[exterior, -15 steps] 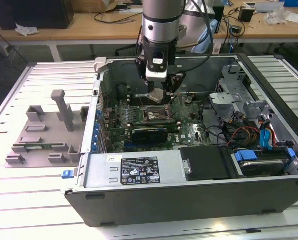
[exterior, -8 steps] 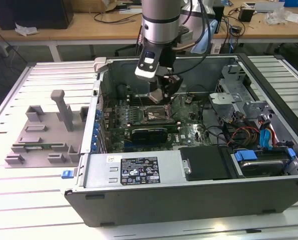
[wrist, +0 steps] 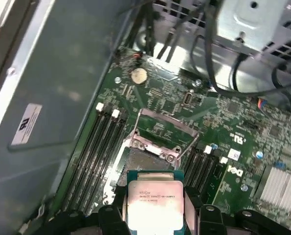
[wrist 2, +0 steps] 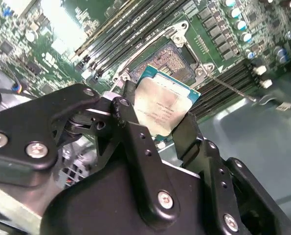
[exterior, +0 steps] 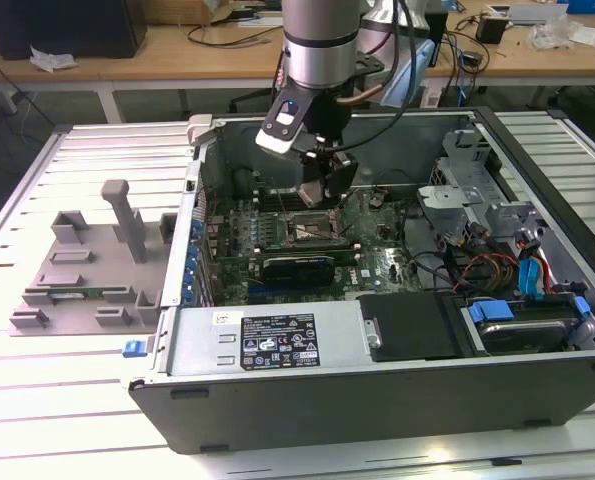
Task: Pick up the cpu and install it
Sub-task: 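Place the cpu into insertion slot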
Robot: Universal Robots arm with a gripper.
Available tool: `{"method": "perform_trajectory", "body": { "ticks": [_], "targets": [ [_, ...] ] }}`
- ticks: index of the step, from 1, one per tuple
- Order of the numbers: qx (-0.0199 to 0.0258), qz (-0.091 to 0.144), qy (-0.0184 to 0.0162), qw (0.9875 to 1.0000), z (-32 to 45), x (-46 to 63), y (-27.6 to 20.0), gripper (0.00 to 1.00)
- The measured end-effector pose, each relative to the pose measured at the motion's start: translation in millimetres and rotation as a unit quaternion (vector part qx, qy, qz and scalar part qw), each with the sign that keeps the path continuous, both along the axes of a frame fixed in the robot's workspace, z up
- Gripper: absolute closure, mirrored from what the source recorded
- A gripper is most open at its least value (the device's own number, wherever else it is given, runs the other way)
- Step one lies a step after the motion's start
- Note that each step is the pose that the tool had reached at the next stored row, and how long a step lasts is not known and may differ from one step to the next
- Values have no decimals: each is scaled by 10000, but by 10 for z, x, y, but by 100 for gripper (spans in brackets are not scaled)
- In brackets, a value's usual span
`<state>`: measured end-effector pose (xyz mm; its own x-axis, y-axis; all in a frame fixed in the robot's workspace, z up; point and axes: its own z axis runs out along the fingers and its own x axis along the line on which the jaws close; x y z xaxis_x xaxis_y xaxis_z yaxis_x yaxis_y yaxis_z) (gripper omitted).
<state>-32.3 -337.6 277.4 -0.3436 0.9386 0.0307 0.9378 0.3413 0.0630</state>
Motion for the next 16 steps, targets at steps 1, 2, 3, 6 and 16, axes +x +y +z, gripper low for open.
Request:
{"method": "perform_trajectory", "body": {
  "ticks": [1,2,3,6,16],
  "targets": [
    [0,-121,0,9999,-1,0,0,45],
    [0,-287,0,9996,-3,0,0,45],
    [0,-423,0,9991,-5,0,0,45],
    [0,-914,0,9958,-11,0,0,45],
    [-57,-1885,-10,9821,-128,0,11,45]
  ]
}}
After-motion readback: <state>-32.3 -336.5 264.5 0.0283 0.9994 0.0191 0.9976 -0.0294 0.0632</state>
